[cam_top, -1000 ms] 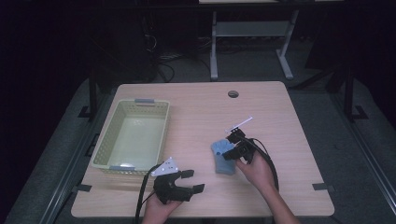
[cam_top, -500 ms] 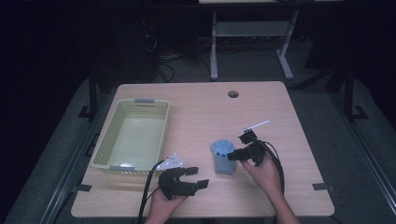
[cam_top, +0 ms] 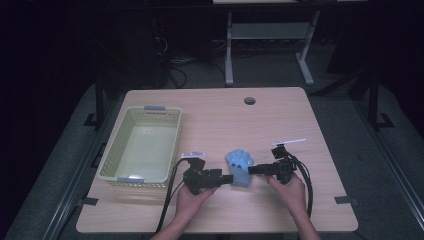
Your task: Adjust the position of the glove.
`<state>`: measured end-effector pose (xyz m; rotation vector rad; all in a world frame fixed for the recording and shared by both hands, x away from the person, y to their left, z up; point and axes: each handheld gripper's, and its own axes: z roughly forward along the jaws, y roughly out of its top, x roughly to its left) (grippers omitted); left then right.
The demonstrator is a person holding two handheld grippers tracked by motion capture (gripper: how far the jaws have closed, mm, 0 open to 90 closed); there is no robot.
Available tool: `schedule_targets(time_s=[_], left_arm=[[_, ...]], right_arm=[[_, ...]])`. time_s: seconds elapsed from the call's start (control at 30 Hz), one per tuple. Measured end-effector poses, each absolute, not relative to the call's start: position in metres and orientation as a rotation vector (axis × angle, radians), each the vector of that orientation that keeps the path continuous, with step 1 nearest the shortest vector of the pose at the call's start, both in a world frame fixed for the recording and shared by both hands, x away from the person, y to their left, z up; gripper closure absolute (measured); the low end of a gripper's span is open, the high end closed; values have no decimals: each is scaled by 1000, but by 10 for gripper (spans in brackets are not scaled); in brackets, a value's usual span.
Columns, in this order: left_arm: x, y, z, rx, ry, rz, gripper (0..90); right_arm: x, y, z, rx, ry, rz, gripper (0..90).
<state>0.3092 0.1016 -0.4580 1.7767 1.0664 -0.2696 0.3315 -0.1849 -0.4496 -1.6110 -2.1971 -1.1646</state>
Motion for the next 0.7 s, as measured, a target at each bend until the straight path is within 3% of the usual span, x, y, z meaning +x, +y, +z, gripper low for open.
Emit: schedule_targets(time_s=[0.2, 0.33, 0.7], left_arm=[[320, 96, -464, 1729, 1150, -349, 302], [326, 93, -469, 1703, 1197, -416, 342], [337, 92, -475, 1706, 1258, -450, 436]], right_arm=[[331, -188, -457, -1624, -2127, -1175, 448], [330, -185, -462, -1604, -2115, -1165, 512], [330, -189, -469, -1609, -2034, -1193, 528]])
